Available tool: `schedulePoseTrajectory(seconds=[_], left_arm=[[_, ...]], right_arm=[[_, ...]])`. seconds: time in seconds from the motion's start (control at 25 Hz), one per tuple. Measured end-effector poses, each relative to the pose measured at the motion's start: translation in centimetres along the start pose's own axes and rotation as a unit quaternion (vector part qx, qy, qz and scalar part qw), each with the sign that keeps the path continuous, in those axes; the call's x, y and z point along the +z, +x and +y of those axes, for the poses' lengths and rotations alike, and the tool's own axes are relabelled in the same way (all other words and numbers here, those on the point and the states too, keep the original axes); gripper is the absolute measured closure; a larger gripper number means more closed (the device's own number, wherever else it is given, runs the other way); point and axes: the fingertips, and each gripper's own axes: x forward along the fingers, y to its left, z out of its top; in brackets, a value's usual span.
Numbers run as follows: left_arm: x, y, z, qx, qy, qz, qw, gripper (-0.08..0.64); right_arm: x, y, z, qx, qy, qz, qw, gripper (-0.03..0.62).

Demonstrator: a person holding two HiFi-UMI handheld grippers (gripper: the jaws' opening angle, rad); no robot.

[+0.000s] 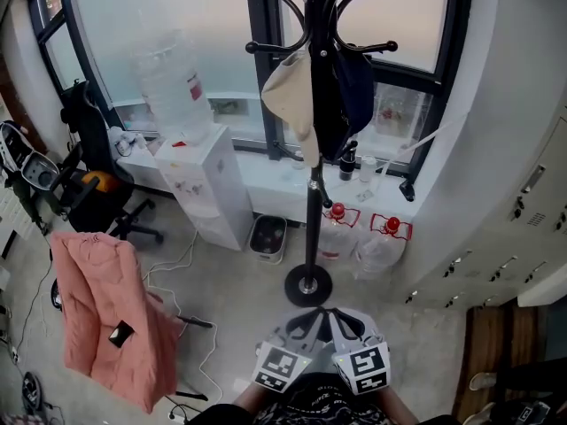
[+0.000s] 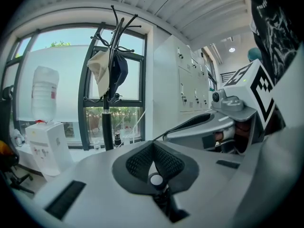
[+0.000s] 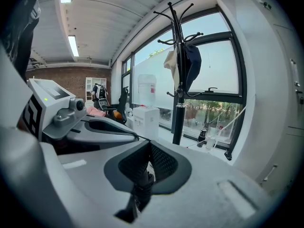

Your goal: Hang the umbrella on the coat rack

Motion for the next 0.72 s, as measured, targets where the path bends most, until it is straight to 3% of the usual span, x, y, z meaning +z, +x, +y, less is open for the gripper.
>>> schedulePoseTrajectory(seconds=[0.32,0.72], left_arm=[[2.7,2.2,2.0,0.034,0.010,-0.024,0.9991,0.551],[6.8,4.4,4.6,0.072,0.029,-0.051,0.9957,0.551]], right_arm=[[2.7,1.6,-2.8,0.001,-0.008,-0.025,1.000,0.586],[6.7,3.4,-5.6,0.021,-0.057,-0.063,0.996,0.586]])
